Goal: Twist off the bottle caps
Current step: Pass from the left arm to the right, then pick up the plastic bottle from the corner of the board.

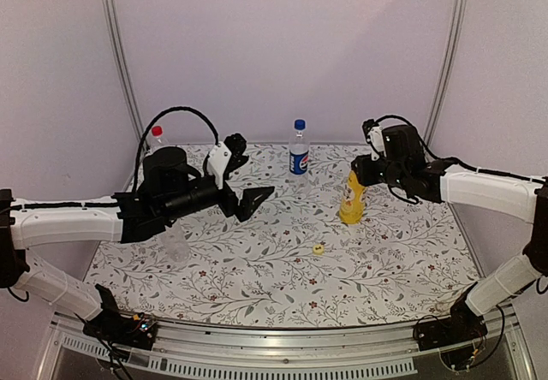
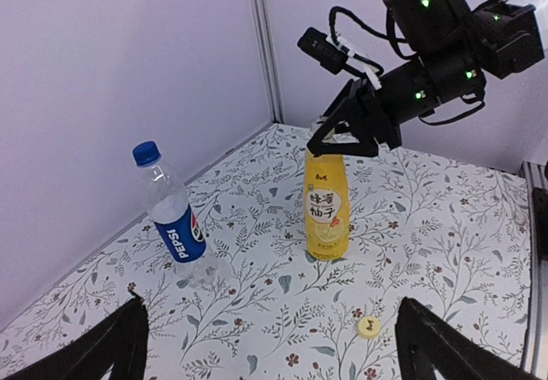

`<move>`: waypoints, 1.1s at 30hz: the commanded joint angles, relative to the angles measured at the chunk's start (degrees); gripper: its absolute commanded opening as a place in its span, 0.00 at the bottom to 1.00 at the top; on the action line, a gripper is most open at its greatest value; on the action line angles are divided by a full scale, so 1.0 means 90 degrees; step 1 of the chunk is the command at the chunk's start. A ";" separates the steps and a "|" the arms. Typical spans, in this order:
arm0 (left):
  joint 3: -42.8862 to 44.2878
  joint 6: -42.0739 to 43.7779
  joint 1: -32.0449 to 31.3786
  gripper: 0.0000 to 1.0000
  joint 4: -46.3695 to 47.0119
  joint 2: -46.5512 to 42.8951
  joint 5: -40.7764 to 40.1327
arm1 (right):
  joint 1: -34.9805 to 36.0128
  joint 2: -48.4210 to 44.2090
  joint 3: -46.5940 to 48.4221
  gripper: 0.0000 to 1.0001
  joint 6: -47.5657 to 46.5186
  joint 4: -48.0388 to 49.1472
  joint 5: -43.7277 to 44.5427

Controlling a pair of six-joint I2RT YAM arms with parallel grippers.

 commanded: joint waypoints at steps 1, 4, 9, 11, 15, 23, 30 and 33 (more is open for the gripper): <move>0.0143 0.0037 -0.0052 1.00 -0.0073 0.0006 -0.0247 | -0.0026 -0.0095 -0.0047 0.54 -0.0045 -0.0040 -0.0171; 0.0172 0.0039 -0.0044 1.00 -0.0126 -0.0014 -0.0300 | -0.0026 -0.0152 0.0019 0.62 -0.0060 -0.0105 -0.0209; 0.0375 0.0037 -0.0035 1.00 -0.0455 0.0013 -0.0452 | -0.0026 -0.0224 0.0109 0.75 -0.0094 -0.0216 -0.0281; 0.0466 0.0030 -0.0038 1.00 -0.0589 0.0038 -0.0537 | -0.0021 -0.0251 0.0159 0.81 -0.0111 -0.0267 -0.0340; 0.0853 -0.0049 -0.0035 1.00 -0.1093 0.0113 -0.0811 | -0.0021 -0.0336 0.0253 0.90 -0.0133 -0.0368 -0.0397; 0.1703 -0.0175 -0.0017 1.00 -0.2312 0.0347 -0.1126 | 0.0006 -0.0549 0.0581 0.95 -0.0231 -0.0636 -0.0691; 0.1788 -0.0350 0.0085 0.97 -0.2531 0.0428 -0.0895 | 0.0187 -0.0666 0.1041 0.95 -0.0455 -0.0781 -0.0752; 0.1786 -0.0401 0.0125 0.97 -0.2528 0.0462 -0.0792 | 0.0225 -0.0412 0.1464 0.95 -0.0539 -0.0884 -0.0722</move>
